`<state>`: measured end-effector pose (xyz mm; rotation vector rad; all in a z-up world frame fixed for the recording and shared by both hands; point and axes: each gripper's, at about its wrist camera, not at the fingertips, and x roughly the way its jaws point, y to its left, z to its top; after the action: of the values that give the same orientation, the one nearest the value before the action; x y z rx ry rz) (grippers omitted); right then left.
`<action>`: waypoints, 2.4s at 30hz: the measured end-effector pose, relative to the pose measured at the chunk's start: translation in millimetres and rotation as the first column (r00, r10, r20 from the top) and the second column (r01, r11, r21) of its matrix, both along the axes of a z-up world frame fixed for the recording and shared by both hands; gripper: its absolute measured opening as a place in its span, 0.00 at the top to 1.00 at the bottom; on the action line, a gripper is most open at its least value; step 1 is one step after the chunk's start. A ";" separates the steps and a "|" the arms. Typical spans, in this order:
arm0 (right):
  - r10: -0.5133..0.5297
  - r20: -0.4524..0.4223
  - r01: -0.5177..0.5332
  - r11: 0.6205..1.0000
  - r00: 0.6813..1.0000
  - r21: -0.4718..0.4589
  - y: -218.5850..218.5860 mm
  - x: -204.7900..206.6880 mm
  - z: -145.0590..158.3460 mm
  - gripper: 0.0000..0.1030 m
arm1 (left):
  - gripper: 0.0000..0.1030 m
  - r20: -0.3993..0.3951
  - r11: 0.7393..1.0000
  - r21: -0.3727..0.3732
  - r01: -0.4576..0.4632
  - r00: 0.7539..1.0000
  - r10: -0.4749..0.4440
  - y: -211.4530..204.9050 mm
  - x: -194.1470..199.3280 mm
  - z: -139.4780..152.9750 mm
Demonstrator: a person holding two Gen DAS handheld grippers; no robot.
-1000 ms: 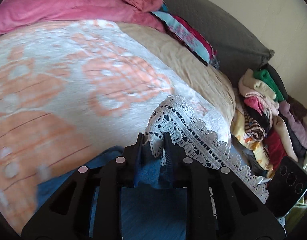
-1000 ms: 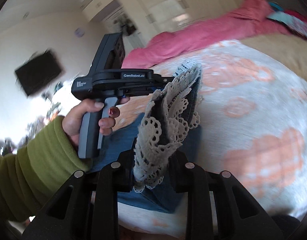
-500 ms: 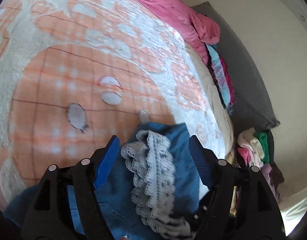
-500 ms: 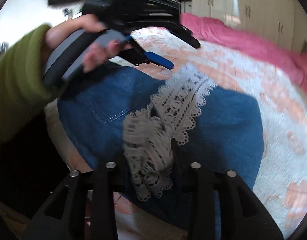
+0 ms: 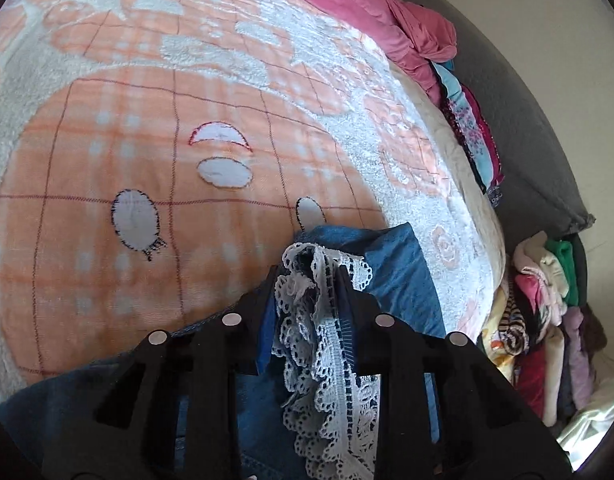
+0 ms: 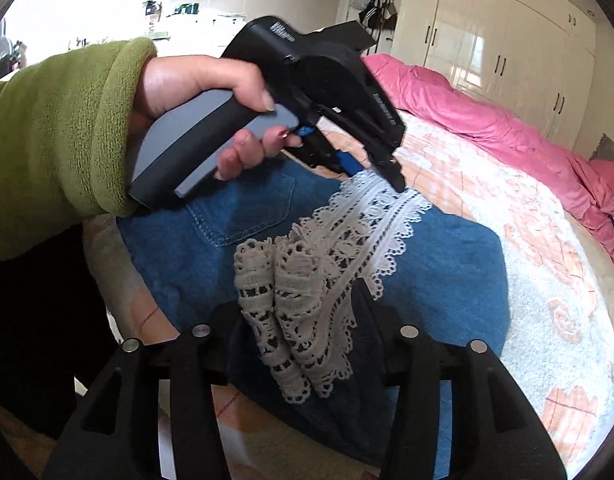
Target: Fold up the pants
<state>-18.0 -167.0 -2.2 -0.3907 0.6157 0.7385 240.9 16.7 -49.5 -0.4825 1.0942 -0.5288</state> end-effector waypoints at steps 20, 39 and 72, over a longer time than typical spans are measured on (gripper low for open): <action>0.180 -0.130 -0.172 0.983 0.975 0.066 1.7 -16.7 -5.4 0.51 | 0.66 0.006 0.993 0.068 -0.101 0.995 0.101 32.2 -12.0 0.9; -0.021 -0.200 0.065 0.974 0.980 0.219 -86.1 40.1 18.8 0.37 | 0.52 0.262 0.945 0.133 -0.298 0.930 0.257 45.6 -127.2 53.3; -0.203 -0.303 0.265 0.947 0.931 0.181 -113.7 52.6 3.2 0.19 | 0.41 0.248 0.896 0.410 -0.167 0.966 0.067 -27.8 -187.7 17.7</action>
<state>34.6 -280.7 1.0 -0.0029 0.8239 0.6262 53.2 -11.1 -31.8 -0.0945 0.9172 -0.2156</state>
